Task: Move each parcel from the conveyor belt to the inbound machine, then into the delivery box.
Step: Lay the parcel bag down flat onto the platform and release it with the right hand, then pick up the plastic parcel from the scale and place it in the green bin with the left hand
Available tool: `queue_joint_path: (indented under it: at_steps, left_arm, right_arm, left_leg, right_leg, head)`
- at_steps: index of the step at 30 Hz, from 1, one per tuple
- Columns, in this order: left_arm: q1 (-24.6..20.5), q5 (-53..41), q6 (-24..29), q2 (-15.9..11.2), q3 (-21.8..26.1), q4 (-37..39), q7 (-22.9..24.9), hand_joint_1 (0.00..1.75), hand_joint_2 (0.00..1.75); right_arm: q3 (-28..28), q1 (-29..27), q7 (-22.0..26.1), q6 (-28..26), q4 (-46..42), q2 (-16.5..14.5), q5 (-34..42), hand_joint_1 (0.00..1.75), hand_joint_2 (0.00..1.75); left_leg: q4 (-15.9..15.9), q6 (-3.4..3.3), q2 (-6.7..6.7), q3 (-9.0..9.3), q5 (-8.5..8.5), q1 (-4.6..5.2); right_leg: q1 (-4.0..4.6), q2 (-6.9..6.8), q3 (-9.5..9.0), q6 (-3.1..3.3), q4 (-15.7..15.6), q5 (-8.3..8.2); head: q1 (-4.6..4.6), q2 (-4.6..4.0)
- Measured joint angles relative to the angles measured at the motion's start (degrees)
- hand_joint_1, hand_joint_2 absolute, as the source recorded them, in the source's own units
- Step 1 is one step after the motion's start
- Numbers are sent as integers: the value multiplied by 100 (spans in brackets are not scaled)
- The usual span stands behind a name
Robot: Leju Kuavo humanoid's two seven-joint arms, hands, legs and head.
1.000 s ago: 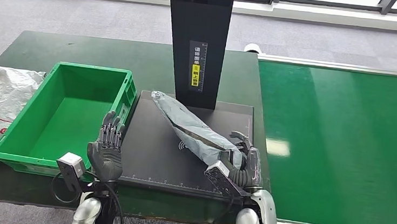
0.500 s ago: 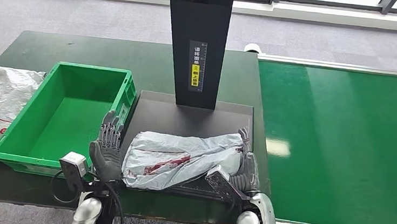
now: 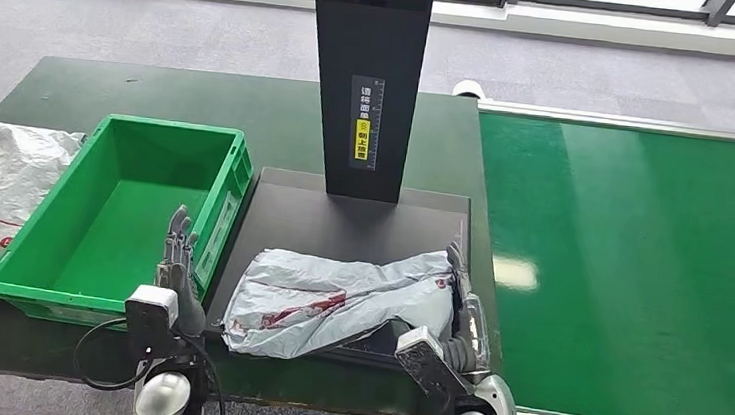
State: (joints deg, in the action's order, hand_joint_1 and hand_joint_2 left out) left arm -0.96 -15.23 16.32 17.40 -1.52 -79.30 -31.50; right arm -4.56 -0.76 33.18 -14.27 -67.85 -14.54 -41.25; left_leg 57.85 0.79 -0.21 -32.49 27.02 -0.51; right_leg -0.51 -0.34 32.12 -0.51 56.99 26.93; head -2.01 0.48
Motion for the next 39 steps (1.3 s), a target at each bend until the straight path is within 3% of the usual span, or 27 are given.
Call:
queue_joint_path:
  at_steps: [5, 9, 13, 15, 23, 39]
  left_arm:
    - [-30, -946, -315, -184, -295, 37, 19, 0, 0]
    - [-126, -1576, -336, -275, -602, 228, -60, 0, 0]
    - [-122, -1379, -396, -307, -736, 282, -212, 0, 0]
    - [-97, -1191, -507, -333, -746, 268, -254, 0, 0]
    - [-118, -900, -681, -379, -750, 293, -402, 0, 0]
    - [-101, -978, -697, -376, -755, 268, -396, 0, 0]
  right_arm:
    - [-76, -683, -25, 252, -1174, 19, 30, 0, 175]
    - [-106, -981, -398, 92, -1800, 30, -419, 0, 175]
    - [206, -1021, -1971, -968, -1942, 33, -2587, 0, 175]
    - [552, -975, -2479, -1331, -1916, 38, -3385, 0, 175]
    - [1456, -734, -2080, -1332, -1542, -6, -2771, 0, 175]
    - [1647, -597, -2039, -1284, -1187, -87, -2760, 0, 175]
  left_leg:
    - [0, 0, 1, -6, 1, 0]
    - [0, 1, 6, -6, 1, 1]
    - [0, 0, 15, -4, 1, 4]
    - [0, -1, 15, -5, 0, 6]
    - [0, -1, 16, -5, 0, 6]
    - [0, 0, 16, -7, -1, 6]
  right_leg:
    - [-1, 1, 8, 0, -1, 2]
    - [-1, 5, 10, 0, -2, 0]
    - [-5, 17, 9, -2, -2, -4]
    - [-6, 17, 8, -2, -2, -6]
    - [-6, 20, 12, 0, -1, -10]
    - [-6, 20, 12, 0, -1, -10]
  head:
    - [1, 0]
    - [1, 0]
    - [1, 0]
    - [2, 0]
    - [0, 0]
    - [0, 0]
